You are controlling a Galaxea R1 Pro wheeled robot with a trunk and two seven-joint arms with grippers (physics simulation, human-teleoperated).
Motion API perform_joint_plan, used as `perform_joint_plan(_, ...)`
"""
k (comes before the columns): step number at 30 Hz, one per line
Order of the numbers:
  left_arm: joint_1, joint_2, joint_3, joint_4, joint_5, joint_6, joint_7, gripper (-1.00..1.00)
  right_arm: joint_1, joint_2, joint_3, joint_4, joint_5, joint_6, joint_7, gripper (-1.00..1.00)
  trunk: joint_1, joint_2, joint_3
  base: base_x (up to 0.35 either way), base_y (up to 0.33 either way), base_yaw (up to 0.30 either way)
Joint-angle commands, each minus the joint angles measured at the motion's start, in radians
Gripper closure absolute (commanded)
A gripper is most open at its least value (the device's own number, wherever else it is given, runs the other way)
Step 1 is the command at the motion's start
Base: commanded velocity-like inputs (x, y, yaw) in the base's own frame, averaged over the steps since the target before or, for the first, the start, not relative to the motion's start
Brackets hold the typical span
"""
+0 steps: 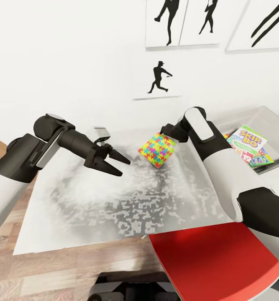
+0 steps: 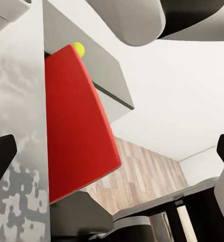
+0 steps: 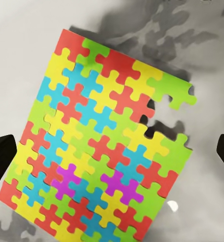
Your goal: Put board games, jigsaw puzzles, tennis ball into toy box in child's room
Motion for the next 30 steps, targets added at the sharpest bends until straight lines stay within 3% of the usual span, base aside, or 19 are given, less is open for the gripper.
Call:
perform_joint_plan(1,-0.001,0.001,-0.003,0.000,0.001,0.011,-0.004,-1.00,-0.005,0.001,0.002,-0.001,-0.010,0.000,-0.010,-1.00,0.000,-0.001,-0.003,0.000,0.000,0.000)
perform_joint_plan(15,-0.001,0.002,-0.002,0.000,-0.001,0.011,-0.004,-1.00,-0.042,0.016,0.003,-0.003,-0.010,0.002,-0.010,-1.00,0.000,-0.001,-0.026,0.000,0.000,0.000)
perform_joint_plan(30,-0.001,0.001,-0.002,0.000,-0.004,0.011,-0.004,-1.00,-0.052,0.012,0.005,-0.002,-0.010,0.003,-0.010,-1.00,0.000,-0.001,-0.051,0.000,0.000,0.000)
